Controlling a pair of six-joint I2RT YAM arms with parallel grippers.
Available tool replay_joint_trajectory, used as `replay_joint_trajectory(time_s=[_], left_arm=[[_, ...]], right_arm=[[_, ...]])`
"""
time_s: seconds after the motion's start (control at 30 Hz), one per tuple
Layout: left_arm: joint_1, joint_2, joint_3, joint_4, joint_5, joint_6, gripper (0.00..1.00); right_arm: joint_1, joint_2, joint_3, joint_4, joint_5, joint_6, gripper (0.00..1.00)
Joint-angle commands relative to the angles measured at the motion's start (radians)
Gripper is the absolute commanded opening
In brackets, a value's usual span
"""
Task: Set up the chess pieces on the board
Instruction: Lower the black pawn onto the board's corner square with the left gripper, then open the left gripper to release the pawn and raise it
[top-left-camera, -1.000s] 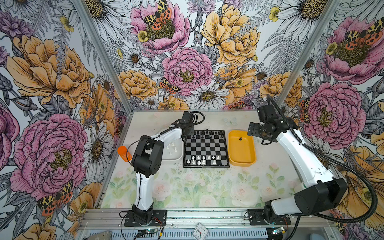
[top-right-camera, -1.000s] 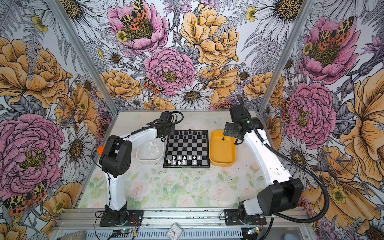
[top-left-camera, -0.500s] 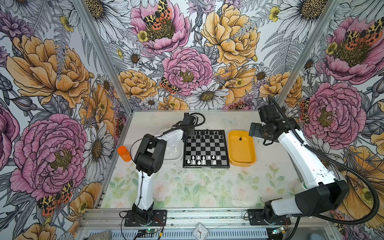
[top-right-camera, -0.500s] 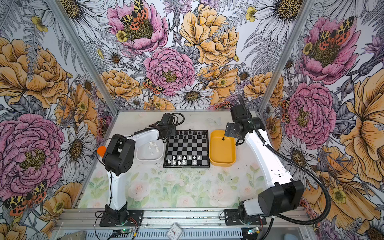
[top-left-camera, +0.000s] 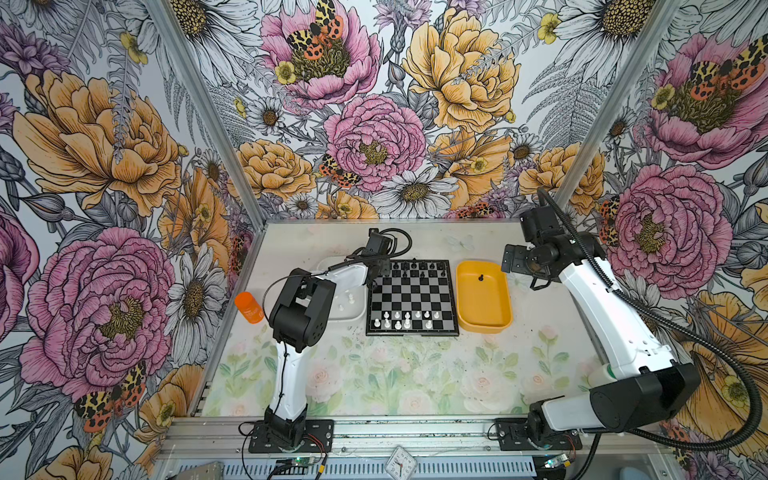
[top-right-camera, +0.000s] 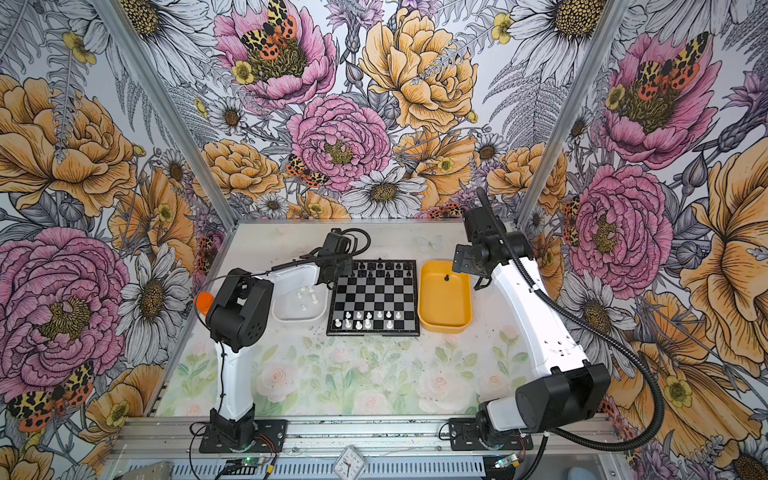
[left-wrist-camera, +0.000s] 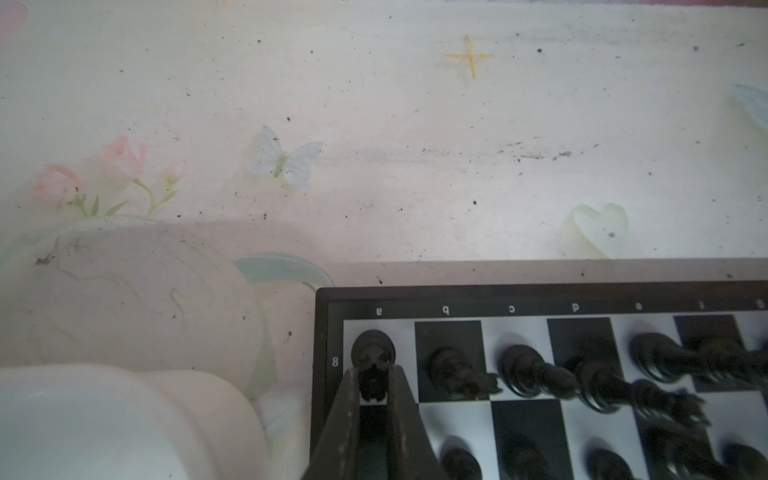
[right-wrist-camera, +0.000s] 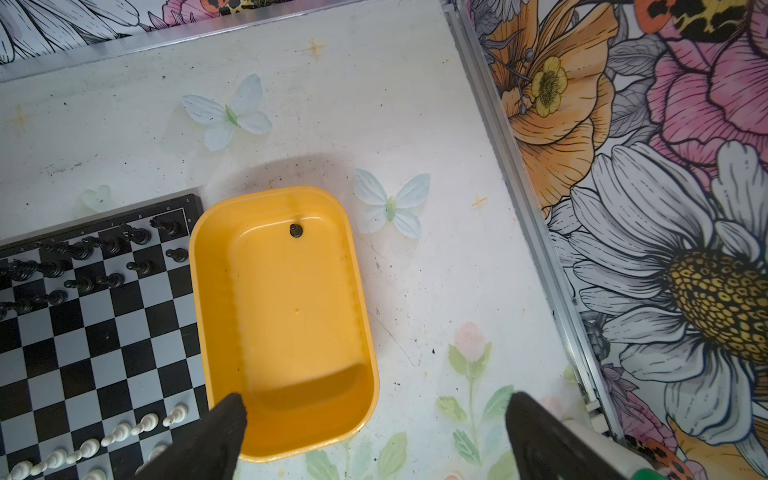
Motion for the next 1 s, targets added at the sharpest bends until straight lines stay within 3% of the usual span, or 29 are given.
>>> replay_joint_trajectory(time_s=[0.0,0.97], left_arm=[[-0.006,0.015,-0.021,0.071,-0.027,-0.013,0.13],[-0.029,-0.040,-0.075,0.104,-0.109,0.001,0.22]], right_arm=[[-0.009,-0.008,0.043,-0.028,0.029,-0.025,1.00],[-0.025,-0.056,0.024,-0.065,0.021,-0.052,1.00]])
